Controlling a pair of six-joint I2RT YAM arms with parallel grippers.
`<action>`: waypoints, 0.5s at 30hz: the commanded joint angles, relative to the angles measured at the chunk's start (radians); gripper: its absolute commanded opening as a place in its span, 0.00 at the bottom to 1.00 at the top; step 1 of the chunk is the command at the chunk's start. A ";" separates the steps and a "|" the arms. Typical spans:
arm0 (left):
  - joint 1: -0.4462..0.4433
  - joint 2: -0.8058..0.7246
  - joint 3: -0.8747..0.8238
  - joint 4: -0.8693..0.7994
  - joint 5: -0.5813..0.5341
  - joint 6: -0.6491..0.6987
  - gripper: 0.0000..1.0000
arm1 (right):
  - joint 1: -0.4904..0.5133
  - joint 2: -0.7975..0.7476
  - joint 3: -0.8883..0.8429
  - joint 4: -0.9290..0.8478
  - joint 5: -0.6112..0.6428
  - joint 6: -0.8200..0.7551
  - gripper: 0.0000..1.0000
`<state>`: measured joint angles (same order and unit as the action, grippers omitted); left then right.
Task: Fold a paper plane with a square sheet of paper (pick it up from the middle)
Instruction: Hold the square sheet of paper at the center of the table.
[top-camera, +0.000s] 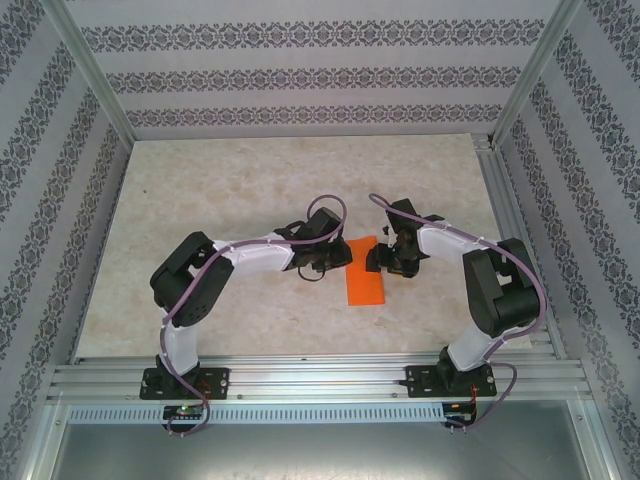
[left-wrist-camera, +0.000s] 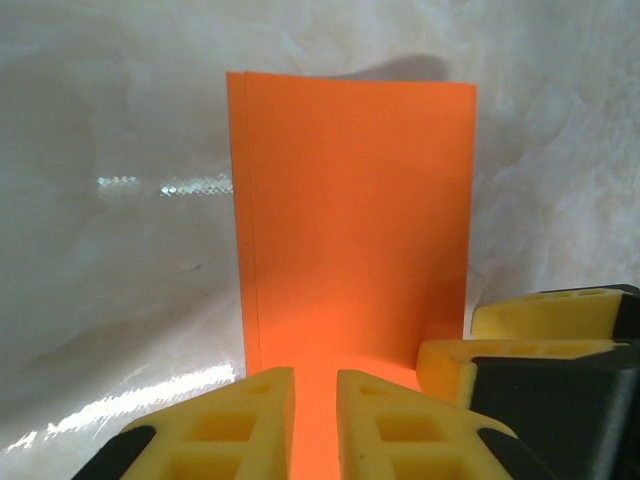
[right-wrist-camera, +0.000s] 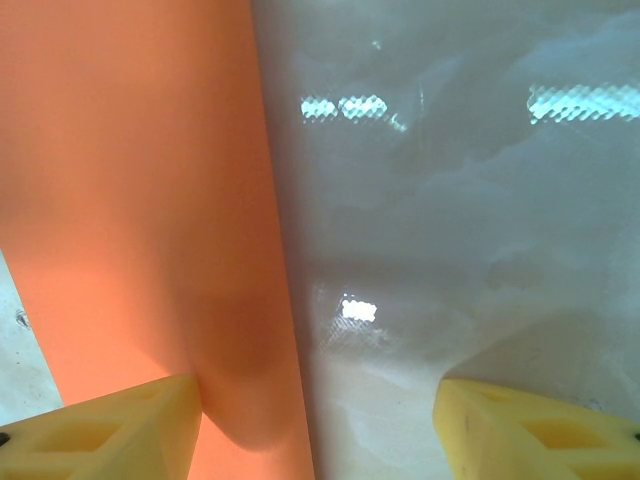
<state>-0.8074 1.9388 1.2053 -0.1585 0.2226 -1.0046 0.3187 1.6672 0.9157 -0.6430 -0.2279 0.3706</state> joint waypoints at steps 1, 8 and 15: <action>-0.022 0.029 0.025 0.091 0.050 -0.041 0.20 | 0.006 0.060 -0.018 0.038 0.012 -0.017 0.65; -0.030 0.090 0.038 0.130 0.080 -0.070 0.19 | 0.007 0.059 -0.018 0.036 0.016 -0.012 0.66; -0.033 0.126 0.020 0.097 0.050 -0.089 0.17 | 0.007 0.054 -0.019 0.038 0.014 -0.010 0.66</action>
<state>-0.8272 2.0411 1.2186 -0.0750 0.2825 -1.0679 0.3187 1.6676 0.9165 -0.6437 -0.2256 0.3710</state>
